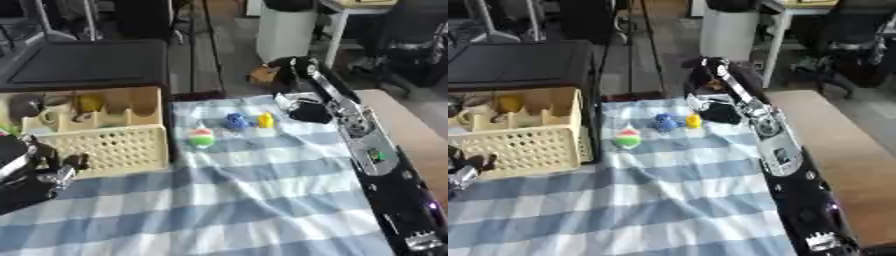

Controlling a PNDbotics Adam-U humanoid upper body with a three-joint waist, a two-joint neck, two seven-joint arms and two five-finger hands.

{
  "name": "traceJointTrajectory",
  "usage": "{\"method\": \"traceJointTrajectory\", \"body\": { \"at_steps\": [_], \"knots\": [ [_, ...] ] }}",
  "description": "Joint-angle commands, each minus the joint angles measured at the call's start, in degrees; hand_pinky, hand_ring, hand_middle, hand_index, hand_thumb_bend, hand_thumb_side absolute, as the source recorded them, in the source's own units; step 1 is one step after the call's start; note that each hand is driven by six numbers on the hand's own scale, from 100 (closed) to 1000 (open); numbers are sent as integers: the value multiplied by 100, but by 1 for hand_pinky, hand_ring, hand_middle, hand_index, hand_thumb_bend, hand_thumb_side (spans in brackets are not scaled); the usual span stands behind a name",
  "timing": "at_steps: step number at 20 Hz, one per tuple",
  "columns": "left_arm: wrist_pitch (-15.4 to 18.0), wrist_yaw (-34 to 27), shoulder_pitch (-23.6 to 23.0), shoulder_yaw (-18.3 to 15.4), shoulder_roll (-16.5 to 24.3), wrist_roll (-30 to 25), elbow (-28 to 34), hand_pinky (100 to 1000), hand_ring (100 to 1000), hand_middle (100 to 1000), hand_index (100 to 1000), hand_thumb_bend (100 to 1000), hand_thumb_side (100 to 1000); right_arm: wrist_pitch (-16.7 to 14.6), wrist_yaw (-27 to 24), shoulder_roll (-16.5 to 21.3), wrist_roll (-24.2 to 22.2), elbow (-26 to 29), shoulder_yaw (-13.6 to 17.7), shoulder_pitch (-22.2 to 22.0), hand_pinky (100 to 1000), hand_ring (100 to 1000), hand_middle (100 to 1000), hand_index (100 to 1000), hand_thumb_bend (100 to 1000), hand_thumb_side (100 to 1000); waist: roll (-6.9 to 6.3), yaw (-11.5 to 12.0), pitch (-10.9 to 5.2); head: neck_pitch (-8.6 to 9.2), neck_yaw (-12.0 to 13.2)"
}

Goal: Pick up objects from table and place into drawer.

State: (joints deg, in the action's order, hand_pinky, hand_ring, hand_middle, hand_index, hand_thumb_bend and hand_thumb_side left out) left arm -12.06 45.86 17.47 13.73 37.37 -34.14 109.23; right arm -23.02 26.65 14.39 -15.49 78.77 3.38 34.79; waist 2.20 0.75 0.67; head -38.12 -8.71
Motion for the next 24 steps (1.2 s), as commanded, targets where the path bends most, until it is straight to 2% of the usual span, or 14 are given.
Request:
{"method": "traceJointTrajectory", "body": {
  "at_steps": [1,10,17,20,24],
  "knots": [
    [51,-33,12,-26,98,26,-3,100,100,100,646,100,1000,-4,-9,143,12,102,52,85,600,556,550,811,100,310,-22,0,-43,22,-21],
    [72,-101,-66,-70,97,41,127,100,100,100,674,100,1000,2,-13,141,9,108,59,79,600,556,549,810,100,316,-18,11,-41,23,-37],
    [574,-591,-57,-583,1,570,530,100,100,100,670,137,1000,21,-8,175,31,63,102,55,599,555,549,809,100,325,1,106,-41,27,-114],
    [679,-824,-71,-691,-28,827,535,100,100,100,664,156,1000,12,-3,208,33,-11,106,124,597,553,547,805,100,318,16,132,-35,27,-162],
    [725,-1157,-49,-855,-139,1173,536,100,100,100,654,184,1000,97,-106,337,-75,-431,225,416,604,566,561,820,100,297,30,236,-48,20,-233]
  ]
}}
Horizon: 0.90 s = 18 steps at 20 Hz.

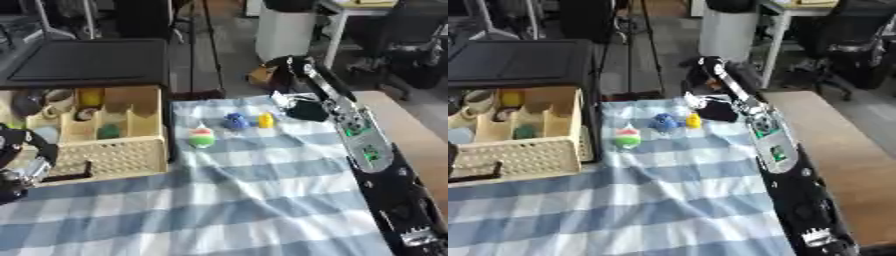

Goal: Pick up objects from table and place into drawer.

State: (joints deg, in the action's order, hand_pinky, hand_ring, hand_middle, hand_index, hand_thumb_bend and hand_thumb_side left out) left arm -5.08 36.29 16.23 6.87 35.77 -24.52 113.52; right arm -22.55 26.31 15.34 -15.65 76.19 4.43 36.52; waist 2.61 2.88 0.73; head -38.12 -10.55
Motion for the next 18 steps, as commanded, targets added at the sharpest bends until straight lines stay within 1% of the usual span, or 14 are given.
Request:
{"method": "traceJointTrajectory", "body": {
  "at_steps": [1,3,4,5,6,8,9,10,12,14,15,16,17,18],
  "knots": [
    [29,-284,72,-204,-12,295,107,100,100,100,654,188,1000,103,-47,289,-122,-304,157,350,606,567,564,823,100,283,-8,55,-61,18,-62],
    [61,-452,65,-261,-86,463,107,100,100,100,651,209,1000,221,62,373,-265,-572,245,583,609,571,569,826,100,259,-9,128,-70,22,-99],
    [71,-537,62,-291,-123,548,107,100,100,100,650,193,1000,294,136,406,-343,-710,299,710,611,574,572,827,100,252,-12,170,-73,29,-118],
    [75,-615,57,-313,-163,630,107,100,100,100,649,216,1000,363,213,429,-412,-844,350,835,612,578,574,827,100,248,-20,218,-72,38,-143],
    [80,-682,53,-326,-197,716,107,100,100,100,649,218,1000,415,296,445,-461,-983,399,968,613,579,575,828,100,247,-28,259,-68,50,-164],
    [99,-782,65,-332,-274,891,107,100,100,100,648,227,1000,518,469,465,-552,-1267,485,1215,628,604,593,838,100,230,-51,360,-46,85,-204],
    [109,-819,78,-324,-309,986,107,100,100,100,648,231,1000,558,563,461,-584,-1421,529,1325,636,620,605,845,100,204,-62,416,-32,105,-226],
    [118,-846,91,-305,-339,1084,107,100,100,100,648,231,1000,580,661,455,-600,-1581,572,1424,638,627,609,845,100,223,-71,468,-19,126,-248],
    [140,-890,125,-243,-413,1282,107,100,100,100,647,234,1000,607,859,439,-569,-1902,655,1592,652,661,631,852,100,216,-91,586,15,180,-290],
    [162,-924,175,-179,-498,1465,107,100,100,100,647,239,1000,658,1042,442,-478,-2200,731,1716,676,711,673,864,100,208,-111,714,58,236,-335],
    [173,-940,204,-149,-538,1552,107,100,100,100,647,240,1000,701,1129,456,-418,-2341,761,1766,699,744,702,870,100,204,-119,782,80,268,-361],
    [191,-956,230,-115,-576,1631,107,100,100,100,646,241,1000,750,1209,473,-351,-2471,781,1809,706,754,712,873,100,203,-127,845,99,297,-389],
    [212,-975,249,-80,-611,1702,107,100,100,100,646,241,1000,802,1293,497,-286,-2608,794,1840,738,794,756,890,100,199,-133,911,120,330,-412],
    [233,-994,264,-52,-641,1753,107,100,100,100,646,240,1000,875,1382,523,-231,-2752,801,1869,754,814,773,897,100,198,-139,977,142,361,-434]
  ]
}}
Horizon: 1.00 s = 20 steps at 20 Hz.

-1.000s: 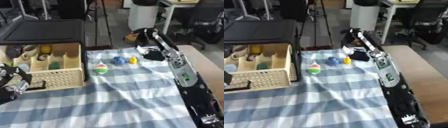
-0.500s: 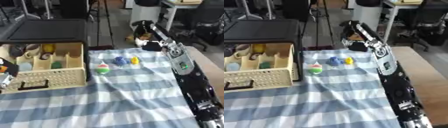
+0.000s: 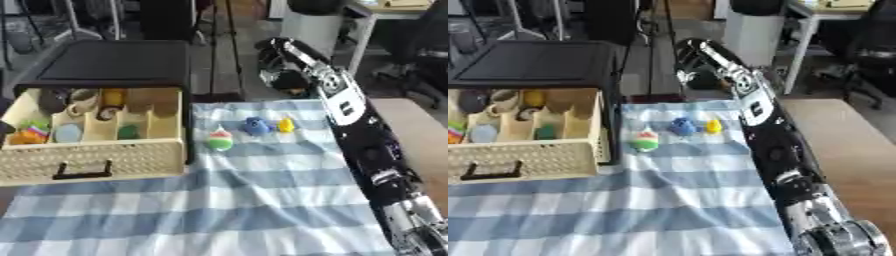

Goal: Pick up objects from table and place into drawer.

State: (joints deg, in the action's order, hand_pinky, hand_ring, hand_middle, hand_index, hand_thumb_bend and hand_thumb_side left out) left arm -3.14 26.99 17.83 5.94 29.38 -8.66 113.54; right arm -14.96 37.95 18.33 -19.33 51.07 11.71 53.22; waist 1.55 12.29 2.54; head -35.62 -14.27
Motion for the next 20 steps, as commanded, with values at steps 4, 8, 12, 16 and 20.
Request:
{"method": "traceJointTrajectory", "body": {
  "at_steps": [4,8,12,16,20],
  "knots": [
    [96,-98,160,99,-91,225,105,100,100,100,646,236,1000,475,592,357,372,-847,163,275,829,898,861,930,100,199,-59,322,50,228,-179],
    [146,-118,183,105,-166,217,105,100,100,100,645,235,1000,848,966,548,732,-1411,217,398,854,921,881,932,100,202,-72,588,127,332,-300],
    [165,-119,176,87,-204,237,105,100,100,100,645,231,1000,1232,1350,649,1115,-1599,153,496,875,935,891,932,100,205,-74,734,191,407,-398],
    [194,-109,183,82,-215,236,105,100,100,100,646,228,1000,1559,1719,637,1484,-1799,31,509,890,948,904,931,100,215,-87,785,242,453,-483],
    [222,-88,181,80,-215,224,105,100,100,100,648,221,1000,1715,2106,653,1871,-2175,-12,453,893,950,905,929,100,224,-110,819,301,500,-519]
  ]
}}
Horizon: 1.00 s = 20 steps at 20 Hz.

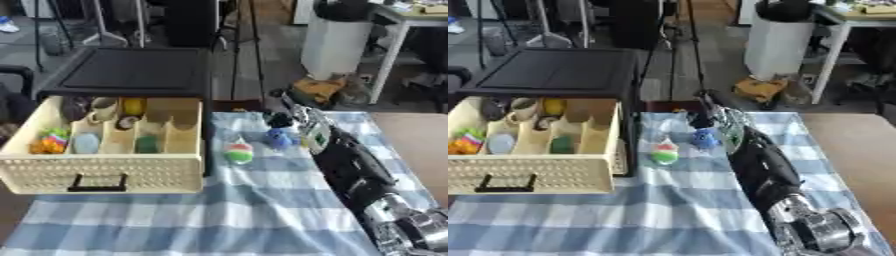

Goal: Pick up objects from table and place into drawer.

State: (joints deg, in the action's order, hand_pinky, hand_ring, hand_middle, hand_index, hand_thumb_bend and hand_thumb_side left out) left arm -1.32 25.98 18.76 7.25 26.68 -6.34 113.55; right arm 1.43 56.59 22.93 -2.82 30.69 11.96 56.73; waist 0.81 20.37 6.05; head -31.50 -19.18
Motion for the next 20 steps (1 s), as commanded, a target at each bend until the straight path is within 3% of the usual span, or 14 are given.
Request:
{"method": "traceJointTrajectory", "body": {
  "at_steps": [1,8,13,15,16,17,20],
  "knots": [
    [43,21,80,-55,57,-10,105,100,100,100,648,218,1000,80,338,207,316,-250,-59,84,891,947,902,928,100,227,-41,19,-32,93,-28],
    [67,41,75,-82,37,11,105,100,100,100,649,216,1000,33,987,214,869,-782,-1,17,867,922,872,921,100,233,-94,40,66,121,-56],
    [84,57,69,-84,22,14,105,100,100,100,649,214,1000,-4,1297,167,848,-813,128,-12,858,910,871,922,100,237,-122,51,110,119,-71],
    [87,60,70,-85,22,14,105,100,100,100,650,212,1000,-43,1302,144,748,-798,161,-19,845,899,870,925,100,359,-127,49,119,117,-77],
    [88,61,71,-84,22,11,105,100,100,100,650,211,1000,-85,1280,128,680,-799,170,-18,836,893,868,928,100,525,-126,47,121,114,-82],
    [88,62,70,-83,21,8,105,100,100,100,650,211,1000,-139,1248,117,603,-804,172,-12,835,891,868,929,100,567,-124,44,122,113,-84],
    [87,68,62,-75,20,-9,105,100,100,100,650,207,1000,-342,1128,96,358,-861,126,26,823,882,869,941,100,833,-108,34,119,110,-92]
  ]
}}
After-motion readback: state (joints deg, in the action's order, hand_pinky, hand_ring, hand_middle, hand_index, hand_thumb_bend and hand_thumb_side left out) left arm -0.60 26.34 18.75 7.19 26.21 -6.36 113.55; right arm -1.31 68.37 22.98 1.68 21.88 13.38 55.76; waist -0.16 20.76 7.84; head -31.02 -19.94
